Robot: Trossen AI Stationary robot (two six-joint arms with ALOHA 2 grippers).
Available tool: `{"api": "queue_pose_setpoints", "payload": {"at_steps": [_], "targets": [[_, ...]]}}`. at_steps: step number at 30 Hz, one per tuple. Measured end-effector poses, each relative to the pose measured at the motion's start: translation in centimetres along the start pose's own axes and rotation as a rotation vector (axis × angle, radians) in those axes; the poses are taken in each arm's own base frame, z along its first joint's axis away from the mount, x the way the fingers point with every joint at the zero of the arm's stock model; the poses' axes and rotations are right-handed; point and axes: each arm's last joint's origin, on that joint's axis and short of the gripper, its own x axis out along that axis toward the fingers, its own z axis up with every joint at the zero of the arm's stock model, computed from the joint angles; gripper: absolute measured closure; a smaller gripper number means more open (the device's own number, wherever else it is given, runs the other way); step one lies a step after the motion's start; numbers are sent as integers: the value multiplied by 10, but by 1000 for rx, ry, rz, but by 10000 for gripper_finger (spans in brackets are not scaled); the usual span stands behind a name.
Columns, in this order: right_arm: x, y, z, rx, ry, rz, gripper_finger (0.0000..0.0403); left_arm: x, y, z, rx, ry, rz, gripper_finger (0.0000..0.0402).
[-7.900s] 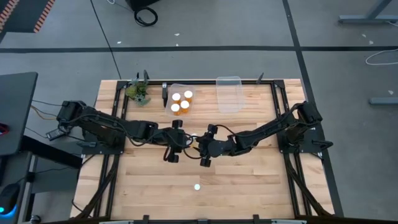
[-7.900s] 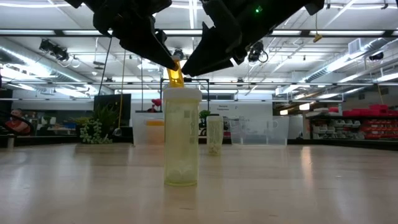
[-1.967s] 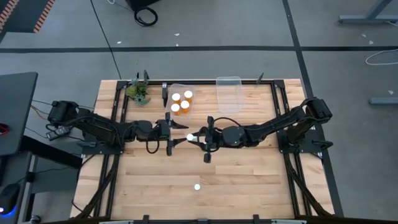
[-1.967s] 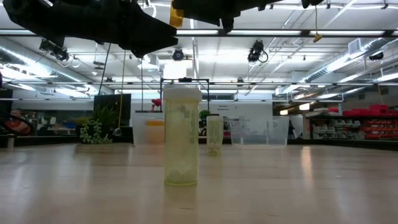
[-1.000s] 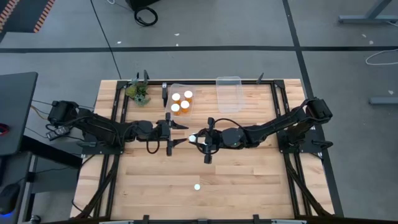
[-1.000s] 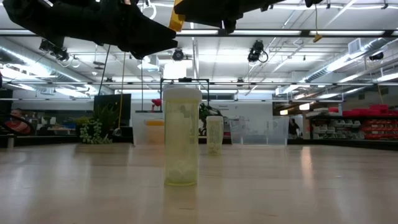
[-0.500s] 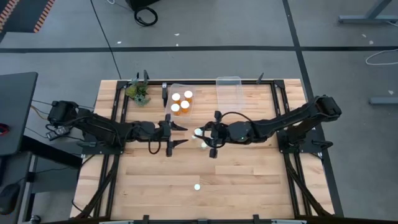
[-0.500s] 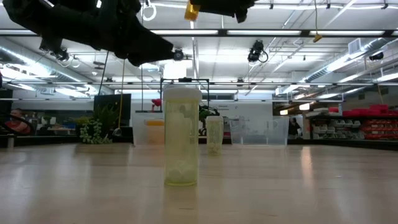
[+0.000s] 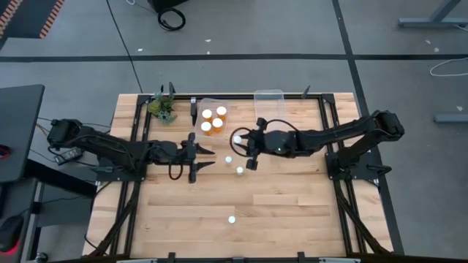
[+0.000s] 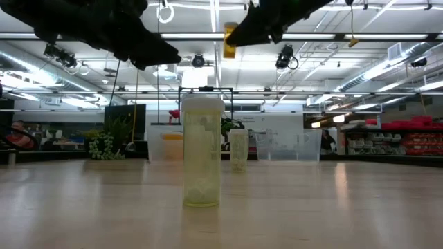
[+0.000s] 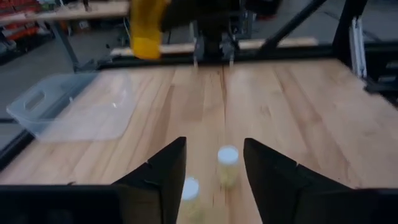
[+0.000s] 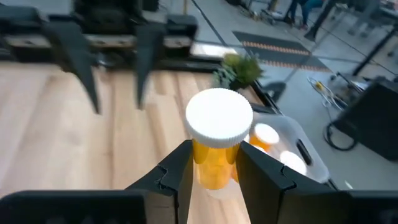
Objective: Pick and place medicine bottles into bin by pill shape (circle, oval)
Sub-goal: Put the small orange pill bottle into the right transparent bin
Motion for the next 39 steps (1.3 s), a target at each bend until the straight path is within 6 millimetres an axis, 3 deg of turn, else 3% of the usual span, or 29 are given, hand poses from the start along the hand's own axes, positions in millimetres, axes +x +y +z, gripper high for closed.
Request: {"api": "queue_pose_setpoints", "payload": {"at_steps": [7,12,20,29,39], "targets": [[13,-30,-11,-14,65,-30,279,0,1,-7,9,67,3,252],[24,-59,-36,-13,76,-36,279,1,5,-7,40,71,20,265],[31,-108,-75,25,171,-155,279,4,31,-8,102,82,132,285],[30,-144,-89,100,240,-225,279,4,56,-9,107,102,233,288],[22,-200,-100,218,226,-124,279,4,70,-10,50,94,297,291]]}}
